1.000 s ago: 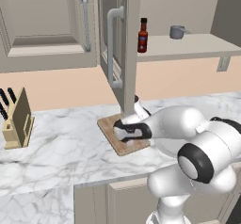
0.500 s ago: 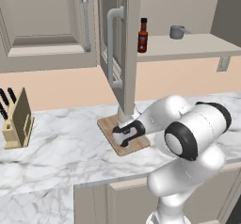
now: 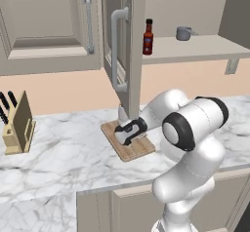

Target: Pick the fish from the plate and place it on the cutting board. Then pick the condiment bottle from the cabinet and place it next to the cutting board.

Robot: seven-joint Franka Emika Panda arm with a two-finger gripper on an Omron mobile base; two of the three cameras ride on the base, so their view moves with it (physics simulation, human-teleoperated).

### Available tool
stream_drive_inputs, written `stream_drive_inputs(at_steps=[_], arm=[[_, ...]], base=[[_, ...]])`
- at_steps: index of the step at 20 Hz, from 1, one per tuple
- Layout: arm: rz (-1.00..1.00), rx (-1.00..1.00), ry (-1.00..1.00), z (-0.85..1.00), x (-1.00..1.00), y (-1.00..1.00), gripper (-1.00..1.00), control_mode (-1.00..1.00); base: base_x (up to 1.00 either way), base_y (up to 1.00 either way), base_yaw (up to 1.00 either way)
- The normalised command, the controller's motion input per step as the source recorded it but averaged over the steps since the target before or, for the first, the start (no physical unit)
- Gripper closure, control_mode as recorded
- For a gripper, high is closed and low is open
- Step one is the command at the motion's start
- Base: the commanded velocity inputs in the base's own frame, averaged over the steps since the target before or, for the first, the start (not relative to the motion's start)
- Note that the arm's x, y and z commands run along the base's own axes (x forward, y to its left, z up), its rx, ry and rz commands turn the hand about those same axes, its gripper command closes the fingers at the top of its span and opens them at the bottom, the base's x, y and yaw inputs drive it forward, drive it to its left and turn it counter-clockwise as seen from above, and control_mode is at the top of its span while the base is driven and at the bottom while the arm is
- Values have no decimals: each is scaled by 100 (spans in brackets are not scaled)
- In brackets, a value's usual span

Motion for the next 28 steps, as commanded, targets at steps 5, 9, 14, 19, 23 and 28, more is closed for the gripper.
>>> stream_drive_inputs(at_steps=[5,9,14,19,23,28], arm=[[5,0,-7,-14,6,10,-100,-100],[7,0,-16,8,-24,0,-100,-100],[6,4,-12,44,-27,-12,-100,-100],[4,8,-6,59,-18,-25,-100,-100],[3,8,-5,63,-4,-18,-100,-100],[3,6,-6,49,-5,-7,-100,-100]], base=[[0,0,0],[0,0,0],[0,0,0],[0,0,0],[0,0,0],[0,0,0]])
